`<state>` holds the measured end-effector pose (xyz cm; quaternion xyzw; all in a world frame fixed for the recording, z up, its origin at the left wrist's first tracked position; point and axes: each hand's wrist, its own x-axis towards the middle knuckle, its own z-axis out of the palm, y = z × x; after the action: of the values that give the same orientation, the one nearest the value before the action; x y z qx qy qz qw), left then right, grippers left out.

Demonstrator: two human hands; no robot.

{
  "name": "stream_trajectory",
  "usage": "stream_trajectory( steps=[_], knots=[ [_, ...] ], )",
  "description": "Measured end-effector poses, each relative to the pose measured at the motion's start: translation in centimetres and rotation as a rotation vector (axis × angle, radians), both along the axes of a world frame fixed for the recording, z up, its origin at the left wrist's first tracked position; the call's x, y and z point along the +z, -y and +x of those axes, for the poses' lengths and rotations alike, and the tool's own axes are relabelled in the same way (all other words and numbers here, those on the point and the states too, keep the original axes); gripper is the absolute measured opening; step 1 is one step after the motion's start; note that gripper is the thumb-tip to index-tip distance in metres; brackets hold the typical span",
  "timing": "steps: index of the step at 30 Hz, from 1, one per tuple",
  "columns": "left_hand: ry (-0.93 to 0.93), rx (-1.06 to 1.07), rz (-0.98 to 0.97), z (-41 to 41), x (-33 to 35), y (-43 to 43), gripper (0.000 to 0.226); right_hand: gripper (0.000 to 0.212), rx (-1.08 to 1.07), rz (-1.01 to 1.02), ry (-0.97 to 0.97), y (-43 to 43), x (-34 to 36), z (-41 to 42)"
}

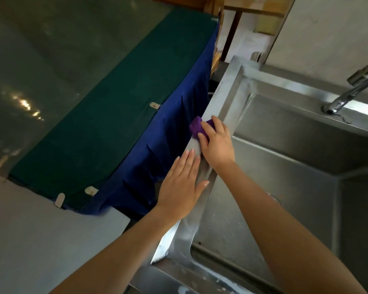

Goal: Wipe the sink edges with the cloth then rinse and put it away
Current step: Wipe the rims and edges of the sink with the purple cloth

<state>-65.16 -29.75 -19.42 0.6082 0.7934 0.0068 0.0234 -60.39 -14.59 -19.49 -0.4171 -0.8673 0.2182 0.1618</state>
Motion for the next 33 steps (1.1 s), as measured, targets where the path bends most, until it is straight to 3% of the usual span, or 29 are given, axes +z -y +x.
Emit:
stream_trajectory(
  steps=[12,20,33],
  knots=[
    [0.042,-0.014,0.005,0.0,-0.1,0.2,0.069,0.042,-0.125,-0.037,0.029,-12.6,0.6,-4.8],
    [0.048,0.006,-0.020,0.1,0.1,0.1,0.067,0.042,-0.053,-0.059,0.082,-17.6,1.6,-5.9],
    [0.030,0.003,-0.064,0.0,0.1,0.0,0.070,0.046,0.113,0.033,-0.084,-6.2,0.0,-1.6]
  ],
)
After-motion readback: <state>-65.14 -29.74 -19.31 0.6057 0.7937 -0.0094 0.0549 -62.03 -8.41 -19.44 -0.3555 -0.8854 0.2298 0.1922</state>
